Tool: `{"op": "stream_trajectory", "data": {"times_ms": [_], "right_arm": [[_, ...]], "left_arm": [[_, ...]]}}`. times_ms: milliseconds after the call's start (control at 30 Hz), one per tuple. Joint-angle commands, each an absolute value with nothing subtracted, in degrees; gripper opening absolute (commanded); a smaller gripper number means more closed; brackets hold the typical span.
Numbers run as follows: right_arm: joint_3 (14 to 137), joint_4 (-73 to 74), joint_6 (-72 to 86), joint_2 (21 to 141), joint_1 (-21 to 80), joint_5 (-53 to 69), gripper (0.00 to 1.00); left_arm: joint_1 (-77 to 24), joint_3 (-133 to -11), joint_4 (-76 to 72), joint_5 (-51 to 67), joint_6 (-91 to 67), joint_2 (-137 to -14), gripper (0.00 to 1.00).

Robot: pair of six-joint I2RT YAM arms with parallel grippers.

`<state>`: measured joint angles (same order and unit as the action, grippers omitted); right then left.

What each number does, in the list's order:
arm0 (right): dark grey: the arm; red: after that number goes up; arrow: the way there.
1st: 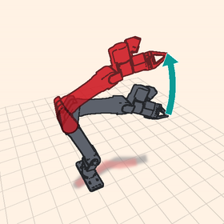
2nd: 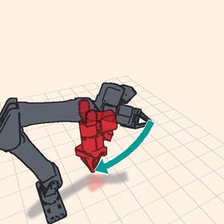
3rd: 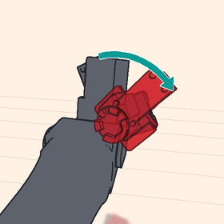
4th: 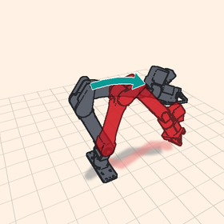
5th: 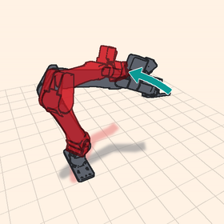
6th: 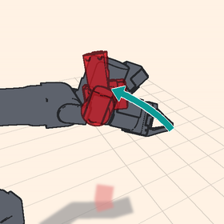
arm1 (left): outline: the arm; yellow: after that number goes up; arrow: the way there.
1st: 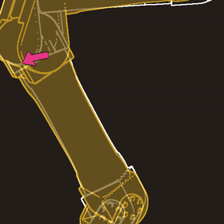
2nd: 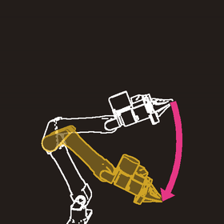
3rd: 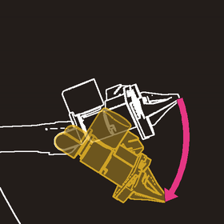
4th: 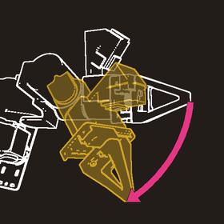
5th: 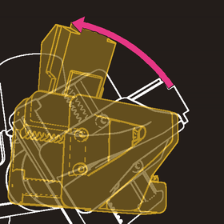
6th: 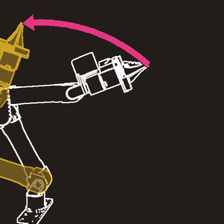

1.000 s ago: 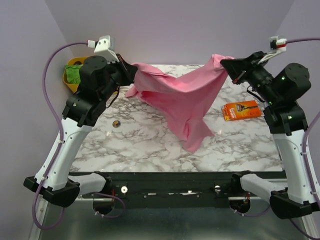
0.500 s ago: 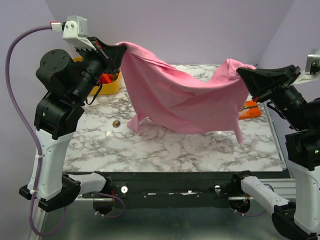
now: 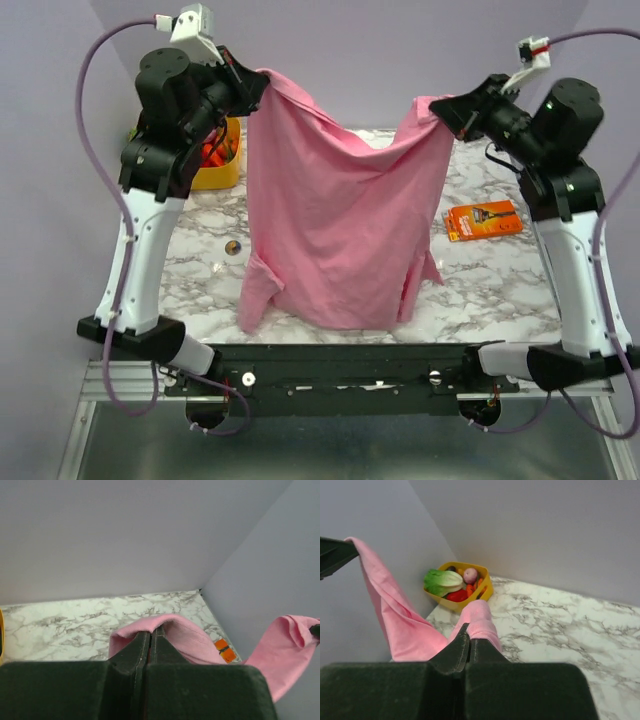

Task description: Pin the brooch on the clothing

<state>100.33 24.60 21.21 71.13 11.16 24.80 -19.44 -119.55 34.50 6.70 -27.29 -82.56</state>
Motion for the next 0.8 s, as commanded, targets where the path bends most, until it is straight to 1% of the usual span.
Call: {"op": "stream_trajectory", "data": {"times_ms": [0,33,100,200,233,267,300,367,433,533,567,600,633,700,733,767], "right_arm": [[105.5,23.5,24.1,78.8,7.8,27.1,0.0],[106.9,21.2,25.0,80.3,6.6,27.9,0.01],[110.6,19.5,25.8,85.9,5.8,29.4,0.01],[118.9,14.9,27.9,93.1,4.7,32.3,0.0],[124.7,13.9,28.4,94.9,4.6,32.6,0.0],[127.7,14.0,28.6,96.7,4.6,32.7,0.0],[130.4,13.9,28.7,100.2,4.4,33.0,0.0],[137.8,13.9,28.7,102.9,4.3,33.3,0.01],[139.6,11.7,28.6,104.0,4.4,33.6,0.0],[136.1,7.8,28.0,100.9,4.3,33.9,0.0],[133.1,5.9,27.9,99.5,4.4,34.1,0.0],[126.4,3.7,27.9,97.5,4.3,34.7,0.0],[122.2,0.6,27.8,94.0,4.3,34.8,0.0],[115.3,-3.1,27.1,90.6,4.3,35.1,0.01],[107.9,-3.7,26.5,89.2,4.3,35.3,0.0],[104.4,-4.0,25.6,86.4,4.4,35.4,0.01]], "left_arm": [[-14.3,-124.3,30.2,14.4,-31.7,-90.3,0.0],[-13.6,-126.5,29.8,15.1,-33.4,-92.0,0.0],[-12.1,-134.5,29.1,16.7,-34.8,-97.5,0.0],[-9.9,-147.1,27.1,18.4,-38.2,-105.3,0.0],[-9.1,-149.5,26.1,19.8,-39.4,-106.9,0.0],[-8.3,-151.1,22.7,20.4,-41.7,-108.5,0.0],[-7.0,-150.6,20.6,20.7,-42.6,-108.5,0.0],[-6.2,-147.6,15.9,20.5,-43.1,-107.4,0.0],[-5.6,-147.0,14.0,20.0,-41.8,-106.7,0.0],[-5.2,-147.3,13.4,19.9,-40.6,-106.0,0.0],[-5.2,-146.1,12.9,20.7,-40.3,-105.2,0.0],[-5.2,-144.9,12.8,21.5,-40.0,-104.7,0.0],[-5.2,-143.4,12.9,22.1,-39.0,-103.9,0.0],[-5.7,-132.8,12.4,22.8,-37.7,-99.7,0.0],[-6.1,-127.4,11.6,22.6,-37.2,-97.5,0.0],[-7.1,-114.7,7.2,22.2,-36.3,-92.5,0.0]]}}
